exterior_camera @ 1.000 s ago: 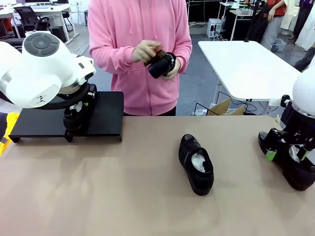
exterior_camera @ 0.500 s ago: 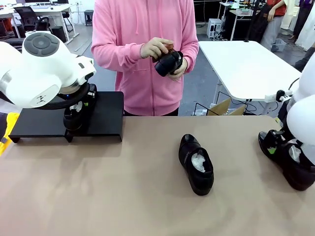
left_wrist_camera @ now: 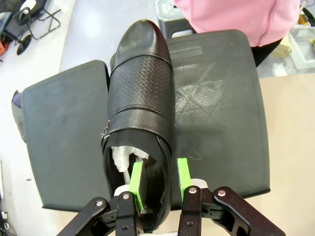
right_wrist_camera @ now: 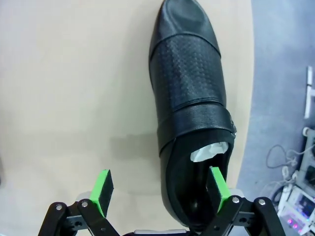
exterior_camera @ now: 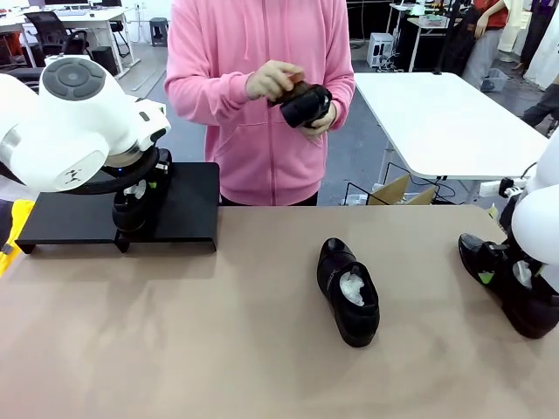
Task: Organize the shoes by placing them on the stand.
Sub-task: Pick up one Shoe and place it in the middle of the table.
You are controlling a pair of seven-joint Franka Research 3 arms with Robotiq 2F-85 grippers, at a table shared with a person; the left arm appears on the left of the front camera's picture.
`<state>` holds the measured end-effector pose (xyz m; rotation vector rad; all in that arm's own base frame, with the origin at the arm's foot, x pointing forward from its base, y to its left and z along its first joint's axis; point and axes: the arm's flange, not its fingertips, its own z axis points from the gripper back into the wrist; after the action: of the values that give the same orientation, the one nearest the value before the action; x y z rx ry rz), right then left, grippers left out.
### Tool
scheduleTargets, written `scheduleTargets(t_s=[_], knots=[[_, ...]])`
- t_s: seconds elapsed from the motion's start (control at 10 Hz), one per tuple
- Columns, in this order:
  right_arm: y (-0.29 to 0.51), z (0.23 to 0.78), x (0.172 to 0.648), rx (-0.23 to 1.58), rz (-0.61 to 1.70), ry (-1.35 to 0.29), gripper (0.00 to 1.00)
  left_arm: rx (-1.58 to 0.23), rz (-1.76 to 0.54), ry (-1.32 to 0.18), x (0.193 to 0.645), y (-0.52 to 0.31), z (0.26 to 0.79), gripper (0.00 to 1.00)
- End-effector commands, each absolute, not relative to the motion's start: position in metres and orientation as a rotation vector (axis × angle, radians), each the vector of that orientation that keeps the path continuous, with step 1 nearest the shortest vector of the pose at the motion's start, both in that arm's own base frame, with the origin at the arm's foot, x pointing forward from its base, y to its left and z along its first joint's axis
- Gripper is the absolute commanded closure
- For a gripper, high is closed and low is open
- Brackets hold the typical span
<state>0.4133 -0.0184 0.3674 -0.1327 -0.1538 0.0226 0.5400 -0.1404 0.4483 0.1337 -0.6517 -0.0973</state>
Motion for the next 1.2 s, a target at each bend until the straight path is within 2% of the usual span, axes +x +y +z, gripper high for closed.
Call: scheduleTargets(t_s=[0.0,0.3,0.5,0.6,1.0,1.1], knots=[[-0.022,0.359,0.418,-0.098,0.036,-0.147,0.00,0.144,-0.099,-0.665,0.541,-0.140,0.449,0.63],[-0.028,0.336,0.428,-0.021,0.057,-0.114,0.00,0.144,-0.099,-0.665,0.541,-0.140,0.449,0.63],[-0.027,0.328,0.435,-0.034,0.076,-0.112,0.00,0.144,-0.099,-0.665,0.541,-0.140,0.449,0.63],[-0.028,0.327,0.435,-0.046,0.083,-0.120,0.16,0.144,-0.099,-0.665,0.541,-0.140,0.449,0.63],[-0.033,0.329,0.432,-0.074,0.069,-0.132,0.96,0.144,-0.099,-0.665,0.541,-0.140,0.449,0.63],[-0.035,0.328,0.430,-0.096,0.061,-0.133,1.00,0.144,-0.099,-0.665,0.541,-0.140,0.449,0.63]])
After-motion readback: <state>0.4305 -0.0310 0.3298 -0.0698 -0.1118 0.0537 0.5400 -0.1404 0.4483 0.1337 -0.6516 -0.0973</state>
